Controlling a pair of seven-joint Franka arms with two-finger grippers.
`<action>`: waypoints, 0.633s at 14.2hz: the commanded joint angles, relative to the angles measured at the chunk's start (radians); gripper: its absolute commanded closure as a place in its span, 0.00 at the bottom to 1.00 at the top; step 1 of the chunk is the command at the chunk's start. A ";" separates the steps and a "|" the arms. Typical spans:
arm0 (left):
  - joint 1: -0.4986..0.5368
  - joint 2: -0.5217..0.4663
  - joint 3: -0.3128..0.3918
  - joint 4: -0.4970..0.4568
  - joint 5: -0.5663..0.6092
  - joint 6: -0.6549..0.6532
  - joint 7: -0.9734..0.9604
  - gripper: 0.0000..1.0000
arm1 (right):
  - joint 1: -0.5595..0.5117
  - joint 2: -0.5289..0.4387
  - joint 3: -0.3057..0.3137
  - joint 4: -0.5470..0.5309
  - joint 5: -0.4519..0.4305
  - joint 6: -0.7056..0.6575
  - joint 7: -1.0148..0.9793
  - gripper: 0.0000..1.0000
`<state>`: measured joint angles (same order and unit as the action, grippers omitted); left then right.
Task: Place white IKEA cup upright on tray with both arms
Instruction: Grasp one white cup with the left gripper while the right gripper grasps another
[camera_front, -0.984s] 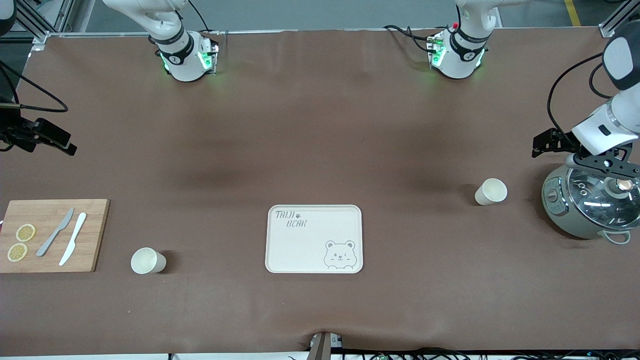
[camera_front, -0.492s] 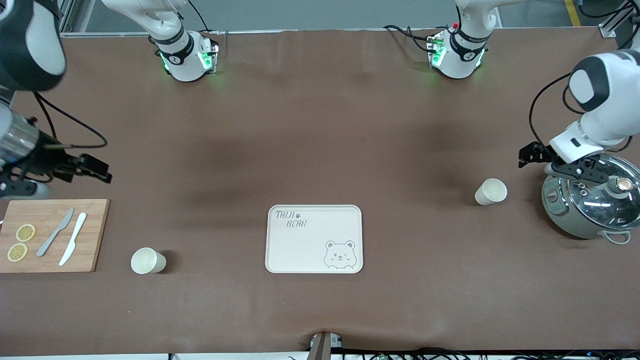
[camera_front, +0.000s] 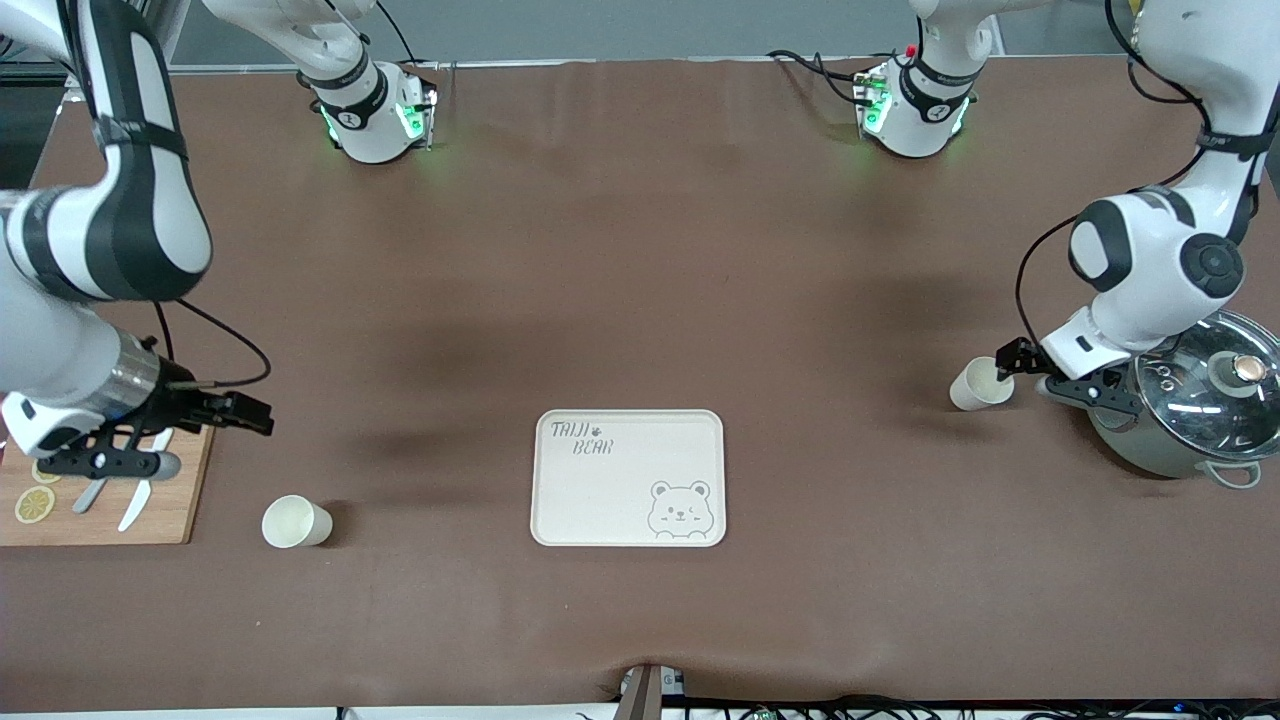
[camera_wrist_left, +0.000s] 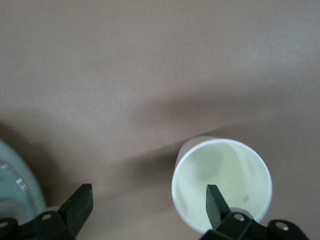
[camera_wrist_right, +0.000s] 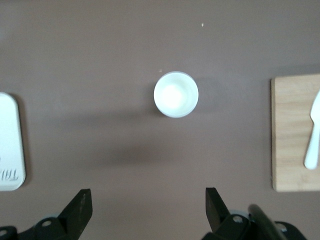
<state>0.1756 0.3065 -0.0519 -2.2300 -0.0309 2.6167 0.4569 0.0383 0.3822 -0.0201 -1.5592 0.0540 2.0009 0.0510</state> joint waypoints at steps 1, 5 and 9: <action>-0.004 0.019 -0.003 0.012 -0.007 0.031 0.003 0.00 | -0.003 0.101 0.000 0.048 0.003 0.094 0.004 0.00; -0.004 0.043 -0.009 0.004 -0.012 0.049 -0.007 0.25 | -0.001 0.199 0.000 0.051 0.007 0.267 0.004 0.00; 0.002 0.039 -0.011 -0.002 -0.007 0.051 0.005 1.00 | 0.008 0.294 0.000 0.051 0.004 0.401 0.003 0.00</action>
<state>0.1730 0.3475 -0.0555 -2.2268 -0.0309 2.6498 0.4549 0.0404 0.6206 -0.0205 -1.5458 0.0541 2.3647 0.0511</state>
